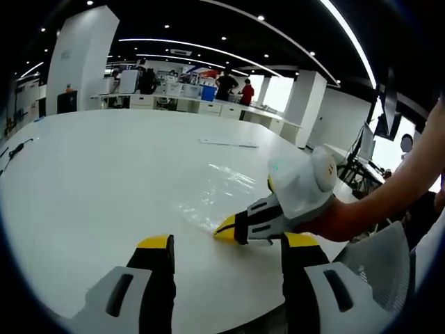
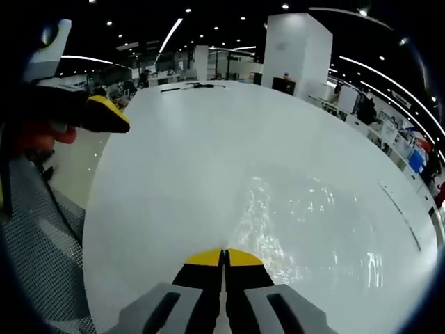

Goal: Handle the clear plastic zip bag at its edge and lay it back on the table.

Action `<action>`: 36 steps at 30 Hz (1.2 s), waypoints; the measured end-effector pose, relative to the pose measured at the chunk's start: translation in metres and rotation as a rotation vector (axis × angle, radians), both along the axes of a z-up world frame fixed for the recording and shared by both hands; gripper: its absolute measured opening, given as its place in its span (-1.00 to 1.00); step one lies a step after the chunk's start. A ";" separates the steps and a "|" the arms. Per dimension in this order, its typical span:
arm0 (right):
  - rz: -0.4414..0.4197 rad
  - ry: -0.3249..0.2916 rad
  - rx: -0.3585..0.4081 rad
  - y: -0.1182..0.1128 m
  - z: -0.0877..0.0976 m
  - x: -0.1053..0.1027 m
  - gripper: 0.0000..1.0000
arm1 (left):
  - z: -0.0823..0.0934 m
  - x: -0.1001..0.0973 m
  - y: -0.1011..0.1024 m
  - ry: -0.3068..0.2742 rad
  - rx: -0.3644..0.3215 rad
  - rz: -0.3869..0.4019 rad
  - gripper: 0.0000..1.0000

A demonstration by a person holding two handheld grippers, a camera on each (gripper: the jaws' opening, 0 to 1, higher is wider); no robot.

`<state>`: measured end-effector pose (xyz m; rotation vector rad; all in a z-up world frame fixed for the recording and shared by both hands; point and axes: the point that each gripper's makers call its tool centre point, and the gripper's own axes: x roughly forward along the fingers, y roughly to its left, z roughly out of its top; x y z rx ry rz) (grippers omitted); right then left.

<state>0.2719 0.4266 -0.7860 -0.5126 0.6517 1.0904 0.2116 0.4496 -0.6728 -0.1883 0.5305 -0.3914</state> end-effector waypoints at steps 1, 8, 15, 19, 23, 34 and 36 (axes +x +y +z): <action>0.001 -0.001 -0.001 0.000 0.001 -0.001 -1.00 | 0.000 0.000 0.000 0.000 0.000 0.000 0.23; 0.000 0.007 -0.013 -0.004 0.001 -0.003 -1.00 | -0.001 0.000 0.001 0.002 0.005 -0.001 0.22; -0.017 0.029 0.003 -0.017 0.010 -0.008 -1.00 | -0.002 0.000 0.001 0.007 0.012 0.000 0.19; -0.016 0.014 0.020 -0.025 0.022 -0.005 -1.00 | -0.003 -0.001 0.001 0.007 0.016 -0.005 0.19; -0.023 -0.001 0.032 -0.033 0.033 0.000 -1.00 | -0.003 -0.001 0.000 0.008 0.021 -0.009 0.19; -0.018 -0.049 0.032 -0.056 0.055 0.010 -1.00 | -0.003 0.000 0.001 0.004 0.026 -0.005 0.19; -0.019 -0.054 0.033 -0.060 0.060 0.010 -1.00 | -0.002 0.000 0.001 0.004 0.028 -0.006 0.19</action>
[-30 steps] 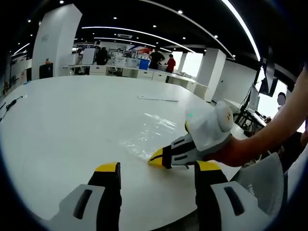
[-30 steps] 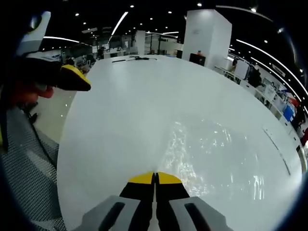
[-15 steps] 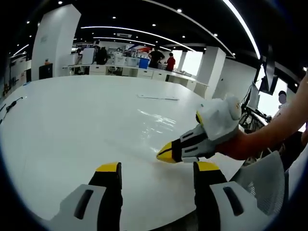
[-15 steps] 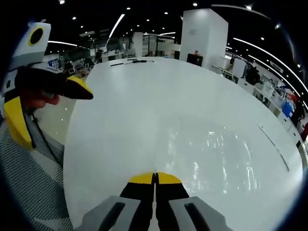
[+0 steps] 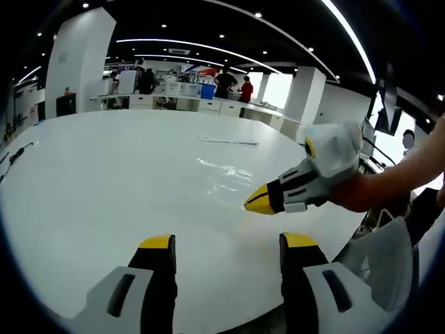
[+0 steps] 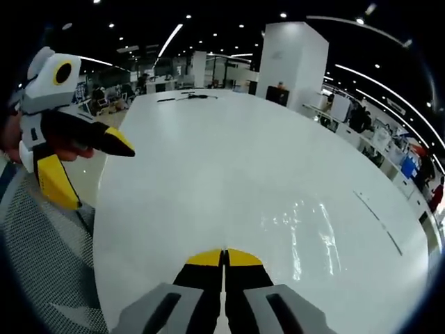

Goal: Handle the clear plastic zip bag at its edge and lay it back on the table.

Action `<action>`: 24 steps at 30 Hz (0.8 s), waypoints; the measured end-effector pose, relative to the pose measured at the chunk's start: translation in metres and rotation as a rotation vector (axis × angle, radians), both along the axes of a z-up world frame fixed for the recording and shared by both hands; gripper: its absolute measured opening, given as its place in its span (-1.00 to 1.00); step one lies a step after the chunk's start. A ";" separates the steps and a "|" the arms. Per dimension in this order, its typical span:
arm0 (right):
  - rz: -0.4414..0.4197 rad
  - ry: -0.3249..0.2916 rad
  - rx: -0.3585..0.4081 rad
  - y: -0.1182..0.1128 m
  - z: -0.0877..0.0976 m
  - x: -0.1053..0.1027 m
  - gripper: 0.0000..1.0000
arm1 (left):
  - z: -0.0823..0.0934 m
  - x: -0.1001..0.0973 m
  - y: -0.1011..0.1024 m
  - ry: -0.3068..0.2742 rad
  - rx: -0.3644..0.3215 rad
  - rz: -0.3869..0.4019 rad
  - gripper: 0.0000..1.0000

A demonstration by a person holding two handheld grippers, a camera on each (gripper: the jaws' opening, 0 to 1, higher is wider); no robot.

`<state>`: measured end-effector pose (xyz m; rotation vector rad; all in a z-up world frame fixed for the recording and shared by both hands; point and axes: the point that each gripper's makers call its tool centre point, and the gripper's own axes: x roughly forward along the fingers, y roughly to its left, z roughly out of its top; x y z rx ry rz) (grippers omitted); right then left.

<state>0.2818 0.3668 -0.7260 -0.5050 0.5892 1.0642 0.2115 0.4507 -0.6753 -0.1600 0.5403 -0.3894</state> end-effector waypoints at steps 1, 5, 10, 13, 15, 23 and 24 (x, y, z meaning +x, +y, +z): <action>0.000 -0.003 0.001 -0.001 0.002 0.001 -1.00 | 0.000 0.000 0.000 -0.001 0.001 -0.001 0.19; 0.004 -0.015 0.003 -0.006 0.010 0.001 -1.00 | 0.000 0.000 -0.001 0.001 0.004 -0.003 0.20; 0.011 -0.025 0.004 -0.012 0.016 0.000 -1.00 | -0.001 0.000 -0.002 0.005 0.013 -0.010 0.20; 0.016 -0.028 -0.001 -0.015 0.019 -0.004 -1.00 | -0.001 0.001 -0.003 0.007 0.016 -0.012 0.19; 0.016 -0.026 0.000 -0.017 0.021 -0.006 -1.00 | -0.002 0.003 -0.002 0.007 0.016 -0.012 0.19; 0.026 -0.037 -0.002 -0.026 0.031 -0.015 -1.00 | -0.003 0.009 -0.002 0.005 0.050 -0.028 0.18; 0.027 -0.038 -0.003 -0.027 0.032 -0.016 -1.00 | -0.003 0.012 -0.002 0.001 0.063 -0.033 0.18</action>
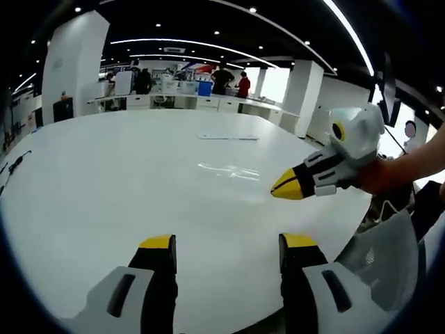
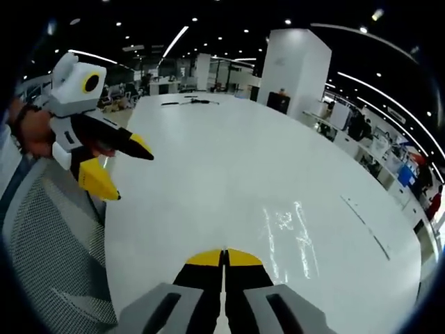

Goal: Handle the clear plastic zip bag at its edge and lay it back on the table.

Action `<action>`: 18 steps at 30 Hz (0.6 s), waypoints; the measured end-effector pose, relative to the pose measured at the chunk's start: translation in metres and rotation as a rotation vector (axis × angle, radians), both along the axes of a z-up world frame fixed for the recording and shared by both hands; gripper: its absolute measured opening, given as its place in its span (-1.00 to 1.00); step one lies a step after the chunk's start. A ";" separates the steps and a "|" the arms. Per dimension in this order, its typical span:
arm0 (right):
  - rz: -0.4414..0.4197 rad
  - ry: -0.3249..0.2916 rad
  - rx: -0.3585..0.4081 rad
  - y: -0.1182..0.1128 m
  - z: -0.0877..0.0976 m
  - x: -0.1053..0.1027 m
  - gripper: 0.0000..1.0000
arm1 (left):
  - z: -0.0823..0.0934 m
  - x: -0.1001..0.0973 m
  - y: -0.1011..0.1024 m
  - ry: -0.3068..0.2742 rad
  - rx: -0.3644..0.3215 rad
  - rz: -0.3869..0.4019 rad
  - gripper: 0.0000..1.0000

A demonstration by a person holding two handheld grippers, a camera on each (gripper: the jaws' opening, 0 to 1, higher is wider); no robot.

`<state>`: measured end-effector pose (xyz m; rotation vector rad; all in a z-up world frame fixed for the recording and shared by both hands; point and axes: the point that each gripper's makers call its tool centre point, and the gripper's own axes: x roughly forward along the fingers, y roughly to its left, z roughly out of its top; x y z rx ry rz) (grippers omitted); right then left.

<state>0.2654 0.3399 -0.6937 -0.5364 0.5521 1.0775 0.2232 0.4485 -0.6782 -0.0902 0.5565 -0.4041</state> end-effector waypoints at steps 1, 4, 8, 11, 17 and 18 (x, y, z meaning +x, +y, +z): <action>0.000 0.001 0.002 -0.001 0.000 0.000 -1.00 | 0.000 0.002 0.000 -0.002 0.004 -0.002 0.18; 0.003 0.002 0.001 -0.005 0.000 -0.001 -1.00 | 0.002 0.009 0.005 -0.010 0.021 -0.009 0.18; 0.012 0.006 0.000 -0.009 0.000 -0.003 -1.00 | 0.003 0.018 0.007 -0.022 0.065 -0.034 0.18; 0.014 0.005 0.000 -0.012 0.002 -0.004 -1.00 | 0.004 0.023 0.009 -0.032 0.092 -0.050 0.18; 0.016 0.010 0.003 -0.020 0.002 -0.003 -1.00 | 0.002 0.032 0.012 -0.038 0.145 -0.088 0.17; 0.017 0.010 0.003 -0.021 0.003 -0.004 -1.00 | 0.002 0.034 0.014 -0.040 0.153 -0.092 0.16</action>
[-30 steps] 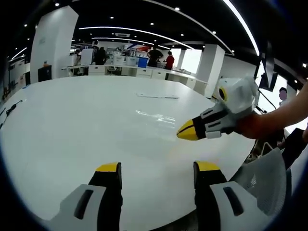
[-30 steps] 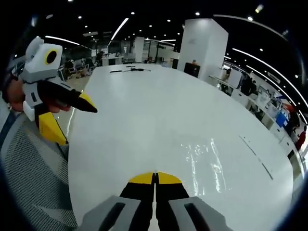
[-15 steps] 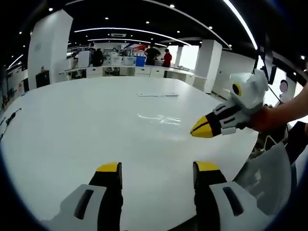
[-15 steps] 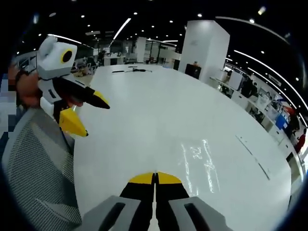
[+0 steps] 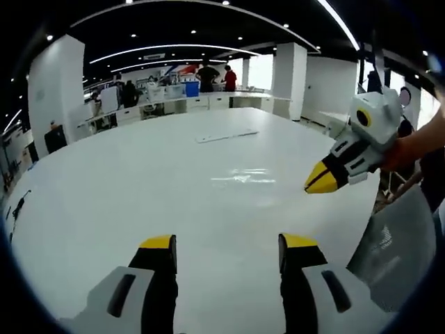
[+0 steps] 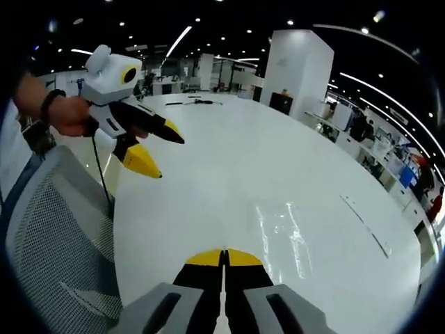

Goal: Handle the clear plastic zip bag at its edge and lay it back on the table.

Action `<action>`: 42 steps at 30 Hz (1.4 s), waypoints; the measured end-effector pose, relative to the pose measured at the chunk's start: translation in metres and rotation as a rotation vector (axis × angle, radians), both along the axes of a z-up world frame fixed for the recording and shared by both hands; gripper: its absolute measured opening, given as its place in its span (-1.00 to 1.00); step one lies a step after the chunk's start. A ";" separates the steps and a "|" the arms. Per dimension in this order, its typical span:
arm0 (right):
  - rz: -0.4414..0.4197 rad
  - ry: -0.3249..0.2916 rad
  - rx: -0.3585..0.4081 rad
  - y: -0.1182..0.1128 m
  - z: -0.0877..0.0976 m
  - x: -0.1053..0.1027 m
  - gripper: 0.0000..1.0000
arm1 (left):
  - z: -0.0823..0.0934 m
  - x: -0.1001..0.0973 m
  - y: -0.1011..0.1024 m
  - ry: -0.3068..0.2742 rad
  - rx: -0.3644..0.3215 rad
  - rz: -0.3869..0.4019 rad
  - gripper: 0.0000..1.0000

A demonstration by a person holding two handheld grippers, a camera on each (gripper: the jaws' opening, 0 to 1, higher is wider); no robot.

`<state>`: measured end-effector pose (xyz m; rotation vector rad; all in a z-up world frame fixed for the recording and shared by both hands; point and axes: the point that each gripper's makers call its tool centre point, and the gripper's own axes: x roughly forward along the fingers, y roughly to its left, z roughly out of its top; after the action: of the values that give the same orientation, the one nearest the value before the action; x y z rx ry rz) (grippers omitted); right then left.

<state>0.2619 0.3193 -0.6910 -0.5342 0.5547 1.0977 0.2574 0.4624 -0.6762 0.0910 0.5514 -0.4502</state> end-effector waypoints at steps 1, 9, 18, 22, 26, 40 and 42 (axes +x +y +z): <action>0.005 -0.001 -0.002 -0.001 0.001 -0.001 -1.00 | 0.000 0.002 0.001 -0.002 0.008 -0.006 0.15; 0.028 0.007 -0.002 -0.009 0.004 -0.006 -1.00 | -0.003 0.021 -0.002 -0.019 0.073 -0.076 0.14; 0.052 0.003 0.001 -0.008 0.009 -0.013 -1.00 | -0.001 0.043 -0.007 -0.041 0.097 -0.131 0.14; 0.082 -0.008 -0.012 -0.007 0.009 -0.018 -1.00 | -0.002 0.048 -0.014 -0.048 0.120 -0.170 0.14; 0.096 -0.005 -0.013 -0.007 0.010 -0.021 -1.00 | 0.000 0.051 -0.018 -0.064 0.129 -0.200 0.11; 0.124 0.012 -0.014 -0.011 0.011 -0.026 -1.00 | -0.007 0.043 -0.044 -0.078 0.202 -0.353 -0.23; 0.124 0.011 -0.015 -0.011 0.011 -0.027 -1.00 | -0.009 0.043 -0.043 -0.075 0.202 -0.361 -0.30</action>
<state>0.2353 0.3080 -0.6802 -0.5817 0.5452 1.2160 0.3002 0.4190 -0.6856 0.4036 0.5067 -0.7387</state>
